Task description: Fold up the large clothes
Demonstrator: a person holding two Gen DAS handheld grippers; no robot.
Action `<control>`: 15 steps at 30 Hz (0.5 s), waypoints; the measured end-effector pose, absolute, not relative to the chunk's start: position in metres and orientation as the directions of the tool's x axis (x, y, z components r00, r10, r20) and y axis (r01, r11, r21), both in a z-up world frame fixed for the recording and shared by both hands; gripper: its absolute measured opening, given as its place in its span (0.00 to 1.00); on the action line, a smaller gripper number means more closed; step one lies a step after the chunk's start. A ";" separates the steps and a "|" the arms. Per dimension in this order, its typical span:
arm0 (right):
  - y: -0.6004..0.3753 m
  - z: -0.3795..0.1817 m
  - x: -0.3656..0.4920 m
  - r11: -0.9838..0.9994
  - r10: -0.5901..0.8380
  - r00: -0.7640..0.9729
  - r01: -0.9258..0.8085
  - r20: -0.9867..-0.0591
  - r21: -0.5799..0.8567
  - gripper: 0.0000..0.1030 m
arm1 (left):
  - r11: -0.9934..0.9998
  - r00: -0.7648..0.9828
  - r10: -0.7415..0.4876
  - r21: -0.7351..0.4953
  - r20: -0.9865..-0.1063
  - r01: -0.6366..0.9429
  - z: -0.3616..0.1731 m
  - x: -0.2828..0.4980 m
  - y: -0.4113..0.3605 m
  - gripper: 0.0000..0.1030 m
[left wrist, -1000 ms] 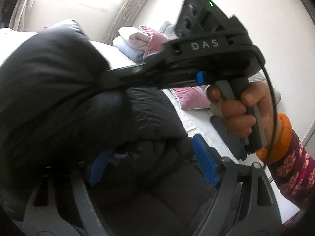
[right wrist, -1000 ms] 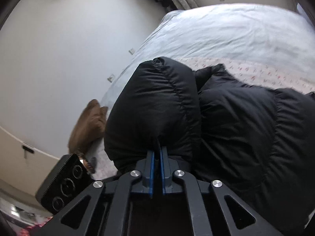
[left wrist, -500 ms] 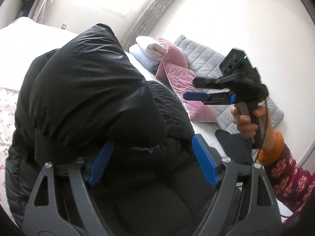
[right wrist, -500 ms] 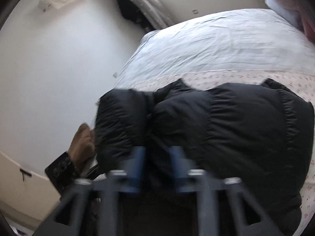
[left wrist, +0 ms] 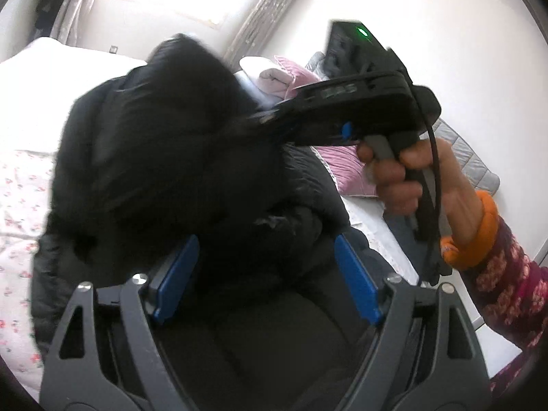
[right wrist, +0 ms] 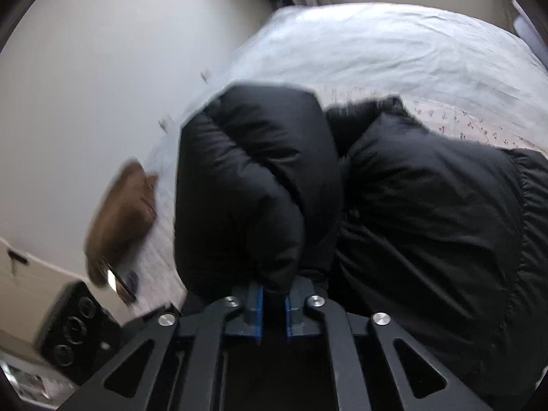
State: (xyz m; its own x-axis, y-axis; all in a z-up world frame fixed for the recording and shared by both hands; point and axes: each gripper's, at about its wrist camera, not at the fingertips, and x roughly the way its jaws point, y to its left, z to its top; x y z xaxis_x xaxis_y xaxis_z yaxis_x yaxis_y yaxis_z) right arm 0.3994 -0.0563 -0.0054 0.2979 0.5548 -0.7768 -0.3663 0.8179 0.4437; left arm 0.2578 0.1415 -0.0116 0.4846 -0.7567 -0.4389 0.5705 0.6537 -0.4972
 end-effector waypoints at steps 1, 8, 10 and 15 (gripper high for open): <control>-0.070 0.004 0.399 0.805 0.582 0.317 -0.352 -0.749 0.477 0.06 | 0.663 0.497 -0.748 -0.488 -0.439 0.567 -0.009 0.257 0.147 0.81; -0.157 0.014 0.412 0.743 0.657 0.388 -0.191 -0.646 0.641 0.06 | 0.731 0.596 -0.679 -0.462 -0.428 0.502 -0.006 0.280 0.169 0.81; -0.172 0.004 0.413 0.737 0.657 0.378 -0.140 -0.652 0.662 0.06 | 0.718 0.565 -0.695 -0.485 -0.445 0.500 -0.011 0.302 0.155 0.81; -0.188 0.000 0.403 0.780 0.606 0.414 -0.143 -0.679 0.609 0.17 | 0.529 0.368 -0.848 -0.640 -0.380 0.558 -0.008 0.339 0.133 0.56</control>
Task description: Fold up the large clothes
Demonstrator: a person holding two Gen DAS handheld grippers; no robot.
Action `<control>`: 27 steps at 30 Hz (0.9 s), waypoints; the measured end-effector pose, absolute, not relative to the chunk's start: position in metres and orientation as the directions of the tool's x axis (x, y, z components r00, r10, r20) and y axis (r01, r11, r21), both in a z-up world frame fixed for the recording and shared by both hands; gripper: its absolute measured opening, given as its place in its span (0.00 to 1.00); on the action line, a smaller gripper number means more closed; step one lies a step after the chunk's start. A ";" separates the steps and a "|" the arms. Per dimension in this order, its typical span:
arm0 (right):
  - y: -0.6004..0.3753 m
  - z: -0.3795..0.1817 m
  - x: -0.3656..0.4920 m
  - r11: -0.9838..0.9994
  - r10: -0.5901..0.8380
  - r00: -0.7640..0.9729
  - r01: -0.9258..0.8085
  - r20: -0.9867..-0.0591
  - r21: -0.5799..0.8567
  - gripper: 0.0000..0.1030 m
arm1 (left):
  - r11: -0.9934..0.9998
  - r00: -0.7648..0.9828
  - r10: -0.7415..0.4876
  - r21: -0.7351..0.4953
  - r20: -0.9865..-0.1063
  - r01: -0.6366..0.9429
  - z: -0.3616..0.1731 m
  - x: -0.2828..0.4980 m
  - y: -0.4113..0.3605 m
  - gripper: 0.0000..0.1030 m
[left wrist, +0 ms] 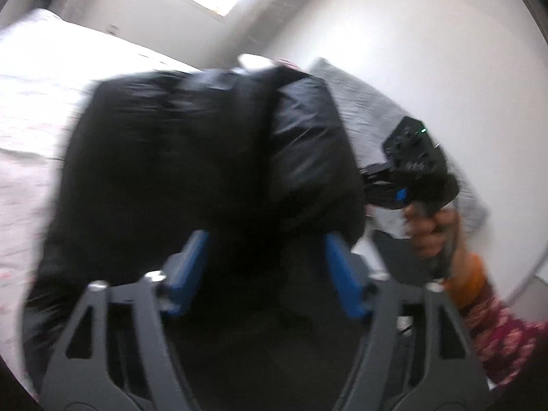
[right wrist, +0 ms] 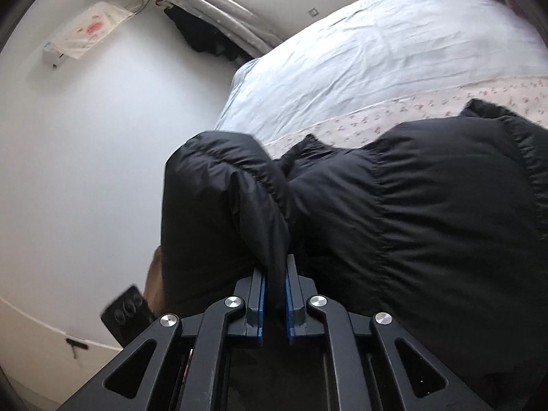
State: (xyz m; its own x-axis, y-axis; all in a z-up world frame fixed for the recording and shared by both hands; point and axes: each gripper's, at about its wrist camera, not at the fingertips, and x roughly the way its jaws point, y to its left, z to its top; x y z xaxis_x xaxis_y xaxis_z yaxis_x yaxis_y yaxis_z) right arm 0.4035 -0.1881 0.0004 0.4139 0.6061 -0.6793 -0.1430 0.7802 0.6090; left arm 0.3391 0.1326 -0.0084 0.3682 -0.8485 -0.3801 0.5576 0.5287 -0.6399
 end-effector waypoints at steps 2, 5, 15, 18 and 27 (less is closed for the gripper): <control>-0.188 0.010 0.392 0.815 0.567 0.453 -0.185 -0.688 0.549 0.36 | 0.471 0.307 -0.882 -0.669 -0.357 0.575 -0.002 0.351 0.115 0.40; -0.183 0.028 0.367 0.847 0.531 0.512 -0.291 -0.675 0.446 0.54 | 0.415 0.245 -0.909 -0.700 -0.336 0.581 0.006 0.365 0.094 0.35; -0.180 0.025 0.310 0.842 0.531 0.555 -0.432 -0.640 0.324 0.79 | 0.377 0.178 -0.923 -0.719 -0.340 0.584 0.024 0.391 0.042 0.35; -0.177 0.018 0.308 0.837 0.541 0.540 -0.422 -0.645 0.349 0.79 | 0.383 0.177 -0.921 -0.721 -0.348 0.577 0.022 0.396 0.026 0.35; -0.162 0.009 0.326 0.900 0.432 0.588 -0.329 -0.683 0.286 0.21 | 0.389 0.176 -0.918 -0.717 -0.355 0.578 0.029 0.394 0.026 0.41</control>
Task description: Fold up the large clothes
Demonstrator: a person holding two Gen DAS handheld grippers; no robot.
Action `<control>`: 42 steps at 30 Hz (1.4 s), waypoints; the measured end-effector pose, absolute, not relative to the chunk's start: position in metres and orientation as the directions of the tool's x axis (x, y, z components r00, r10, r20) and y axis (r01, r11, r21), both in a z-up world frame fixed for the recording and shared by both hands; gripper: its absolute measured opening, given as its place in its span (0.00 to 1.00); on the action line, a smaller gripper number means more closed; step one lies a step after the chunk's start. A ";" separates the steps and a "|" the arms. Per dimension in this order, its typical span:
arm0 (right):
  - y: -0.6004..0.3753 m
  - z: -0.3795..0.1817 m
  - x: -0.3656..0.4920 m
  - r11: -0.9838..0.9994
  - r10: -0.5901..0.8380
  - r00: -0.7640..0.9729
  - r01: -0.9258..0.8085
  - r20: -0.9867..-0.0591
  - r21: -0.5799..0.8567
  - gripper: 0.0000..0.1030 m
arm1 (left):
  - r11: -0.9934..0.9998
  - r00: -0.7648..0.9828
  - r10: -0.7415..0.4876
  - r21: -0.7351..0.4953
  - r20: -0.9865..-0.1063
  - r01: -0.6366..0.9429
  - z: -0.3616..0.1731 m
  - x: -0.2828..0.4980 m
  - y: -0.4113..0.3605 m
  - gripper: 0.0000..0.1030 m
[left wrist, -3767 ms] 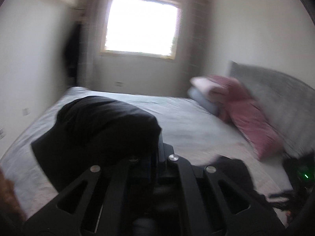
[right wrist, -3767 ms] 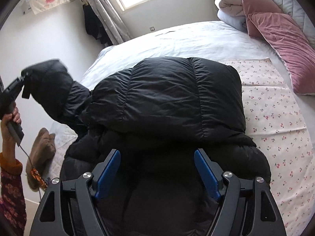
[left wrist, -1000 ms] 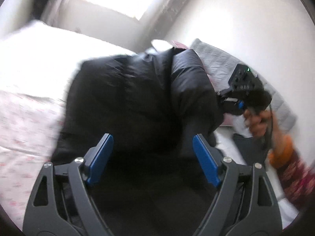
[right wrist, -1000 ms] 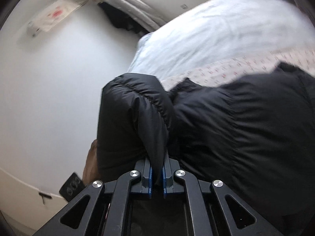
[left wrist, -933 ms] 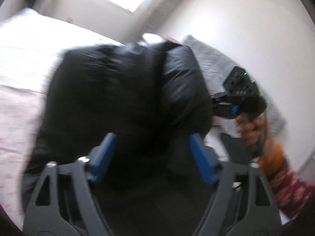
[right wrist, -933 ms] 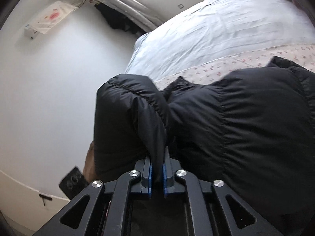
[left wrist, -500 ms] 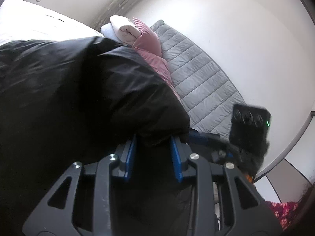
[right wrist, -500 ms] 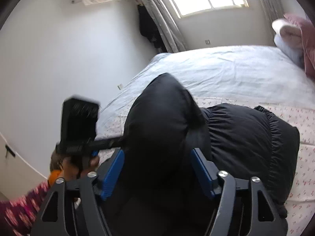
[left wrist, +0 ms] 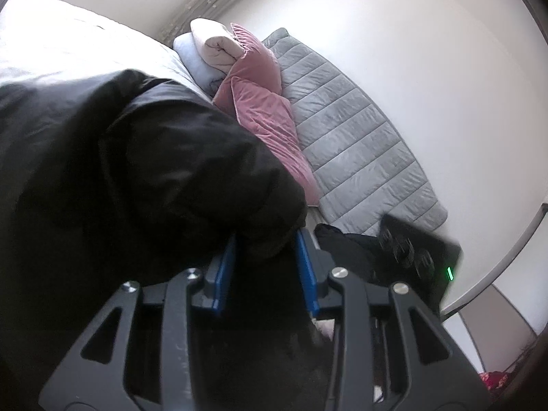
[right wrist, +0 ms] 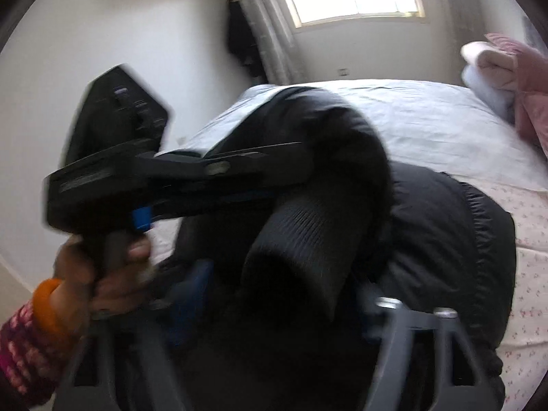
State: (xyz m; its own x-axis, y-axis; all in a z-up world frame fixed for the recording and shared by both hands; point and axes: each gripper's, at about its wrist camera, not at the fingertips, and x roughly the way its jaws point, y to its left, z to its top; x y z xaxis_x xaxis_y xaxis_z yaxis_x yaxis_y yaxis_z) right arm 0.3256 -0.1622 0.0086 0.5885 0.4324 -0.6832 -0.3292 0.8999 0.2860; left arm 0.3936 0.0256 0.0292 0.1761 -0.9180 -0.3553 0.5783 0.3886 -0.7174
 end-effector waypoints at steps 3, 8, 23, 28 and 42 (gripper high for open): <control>-0.182 0.029 0.335 0.861 0.509 0.576 -0.334 -0.639 0.385 0.10 | 0.411 0.251 -0.911 -0.661 -0.327 0.628 0.053 0.392 0.039 0.44; -0.216 0.078 0.343 0.671 0.719 0.531 -0.364 -0.449 0.646 0.07 | 0.497 0.406 -0.865 -0.613 -0.295 0.614 0.081 0.408 0.061 0.45; -0.399 -0.033 0.341 0.650 0.407 0.669 0.265 -0.621 0.712 0.39 | 0.773 0.465 -0.616 -0.375 -0.636 0.512 0.014 0.442 0.003 0.48; -0.358 0.030 0.333 0.843 0.194 0.769 0.187 -0.609 0.505 0.59 | 0.804 0.547 -0.575 -0.299 -0.608 0.514 0.032 0.430 -0.005 0.51; -0.194 -0.021 0.405 0.992 -0.057 0.768 0.117 -0.638 0.053 0.73 | 0.955 0.720 -0.239 -0.021 -0.651 0.297 -0.021 0.439 -0.013 0.96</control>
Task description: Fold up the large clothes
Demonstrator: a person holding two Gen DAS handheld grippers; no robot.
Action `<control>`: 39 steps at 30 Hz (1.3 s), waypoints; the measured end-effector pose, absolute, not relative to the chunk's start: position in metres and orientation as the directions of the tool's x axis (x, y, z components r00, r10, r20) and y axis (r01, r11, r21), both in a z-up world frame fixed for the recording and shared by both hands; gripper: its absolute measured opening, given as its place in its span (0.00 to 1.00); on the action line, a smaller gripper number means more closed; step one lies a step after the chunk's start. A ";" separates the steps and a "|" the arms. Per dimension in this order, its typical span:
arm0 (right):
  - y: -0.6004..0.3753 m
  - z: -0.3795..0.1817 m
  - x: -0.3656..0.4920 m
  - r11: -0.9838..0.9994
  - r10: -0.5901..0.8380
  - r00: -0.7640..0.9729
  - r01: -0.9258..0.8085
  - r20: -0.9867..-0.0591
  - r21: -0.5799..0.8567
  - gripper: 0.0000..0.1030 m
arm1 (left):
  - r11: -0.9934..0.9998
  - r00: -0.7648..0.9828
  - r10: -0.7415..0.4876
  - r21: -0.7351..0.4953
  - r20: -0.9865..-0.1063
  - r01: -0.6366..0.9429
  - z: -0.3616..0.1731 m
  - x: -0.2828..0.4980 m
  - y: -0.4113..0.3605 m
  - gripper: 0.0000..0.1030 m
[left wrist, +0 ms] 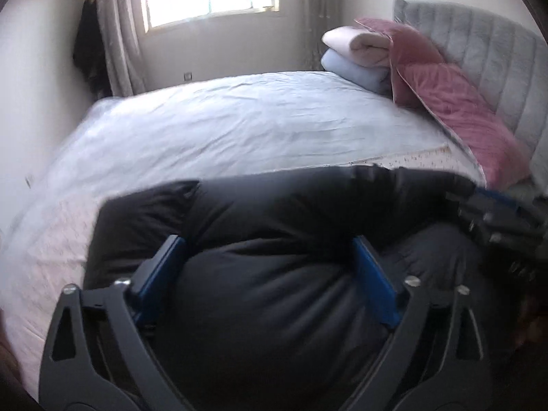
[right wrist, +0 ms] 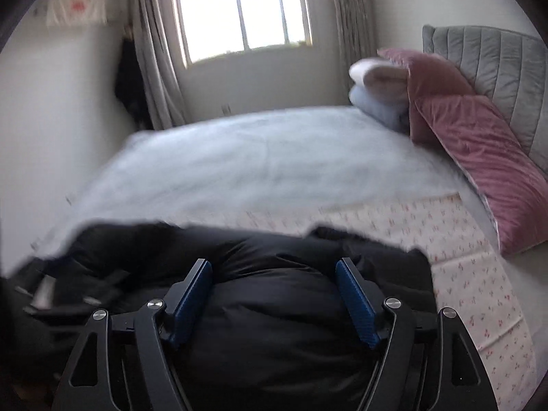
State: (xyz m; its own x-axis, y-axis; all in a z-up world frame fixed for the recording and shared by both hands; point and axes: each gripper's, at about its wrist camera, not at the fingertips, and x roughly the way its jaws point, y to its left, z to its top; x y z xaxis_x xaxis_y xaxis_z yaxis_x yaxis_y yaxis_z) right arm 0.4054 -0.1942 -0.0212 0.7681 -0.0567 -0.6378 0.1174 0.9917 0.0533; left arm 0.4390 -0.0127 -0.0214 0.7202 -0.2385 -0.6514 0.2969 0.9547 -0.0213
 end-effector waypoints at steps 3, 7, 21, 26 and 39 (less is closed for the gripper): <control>-0.206 -0.048 0.406 0.989 -0.041 0.751 0.125 -0.660 0.081 0.74 | 0.956 0.716 -0.260 -0.068 -0.648 0.286 -0.041 0.447 -0.008 0.99; -0.210 -0.066 0.412 0.990 -0.069 0.732 0.134 -0.677 0.044 0.74 | 0.955 0.715 -0.271 -0.089 -0.645 0.281 -0.068 0.449 -0.013 0.99; -0.213 -0.127 0.423 0.989 -0.088 0.721 0.147 -0.688 0.028 0.76 | 0.962 0.722 -0.231 -0.043 -0.652 0.270 -0.114 0.452 -0.022 1.00; -0.211 -0.134 0.422 0.988 -0.109 0.699 0.156 -0.707 0.002 0.77 | 0.958 0.689 -0.210 -0.006 -0.694 0.286 -0.109 0.451 -0.024 1.00; -0.223 -0.031 0.325 0.991 -0.031 0.659 0.117 -0.752 0.061 0.85 | 0.973 0.629 -0.134 0.018 -0.766 0.229 -0.022 0.353 0.014 1.00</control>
State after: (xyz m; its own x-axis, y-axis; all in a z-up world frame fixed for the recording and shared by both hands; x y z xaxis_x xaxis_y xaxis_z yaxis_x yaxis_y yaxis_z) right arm 0.3247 -0.2232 -0.0310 0.6590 -0.0313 -0.7515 0.1169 0.9913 0.0612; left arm 0.3533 0.0144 -0.0223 0.6287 -0.1341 -0.7660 0.2290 0.9733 0.0175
